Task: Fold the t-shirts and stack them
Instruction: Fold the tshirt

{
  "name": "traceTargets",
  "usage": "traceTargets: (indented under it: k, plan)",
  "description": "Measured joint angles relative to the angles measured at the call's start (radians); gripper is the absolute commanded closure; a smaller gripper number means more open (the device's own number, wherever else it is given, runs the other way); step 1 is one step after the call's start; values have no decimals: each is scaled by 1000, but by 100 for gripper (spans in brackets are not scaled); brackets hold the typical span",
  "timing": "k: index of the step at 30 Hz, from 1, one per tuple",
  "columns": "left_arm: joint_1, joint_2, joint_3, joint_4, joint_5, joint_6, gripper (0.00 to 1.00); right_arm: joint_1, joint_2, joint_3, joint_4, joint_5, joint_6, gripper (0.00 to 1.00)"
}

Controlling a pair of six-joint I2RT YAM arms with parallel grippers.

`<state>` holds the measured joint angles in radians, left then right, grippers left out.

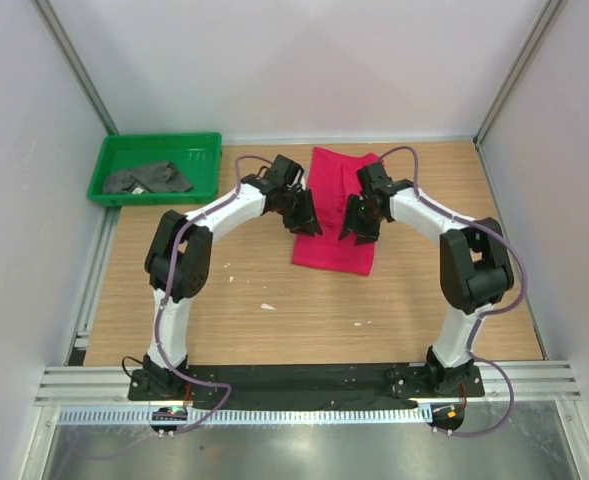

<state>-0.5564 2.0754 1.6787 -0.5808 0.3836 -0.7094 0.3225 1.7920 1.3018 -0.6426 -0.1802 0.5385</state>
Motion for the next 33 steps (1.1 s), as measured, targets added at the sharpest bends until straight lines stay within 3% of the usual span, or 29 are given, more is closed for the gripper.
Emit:
traceTargets:
  k: [15,18,23,25,28,31,33]
  plan:
    - [-18,56,-105,90,42,-101,77,34,257,226,-9,290,10,47]
    - [-27,64,-105,77,28,-92,76,32,341,360,-27,347,-14,46]
    - [-33,65,-66,9,-15,-55,62,16,533,729,-115,421,-63,44]
    - [-32,67,-10,-24,-26,-34,61,10,552,803,-127,426,-78,43]
    - [-22,76,101,-31,-16,-13,57,0,487,764,-137,410,-87,40]
    - [-2,83,161,-14,14,-11,48,-9,362,613,-142,348,-87,36]
    - [18,83,161,-13,36,-4,48,-13,267,496,-142,290,-90,35]
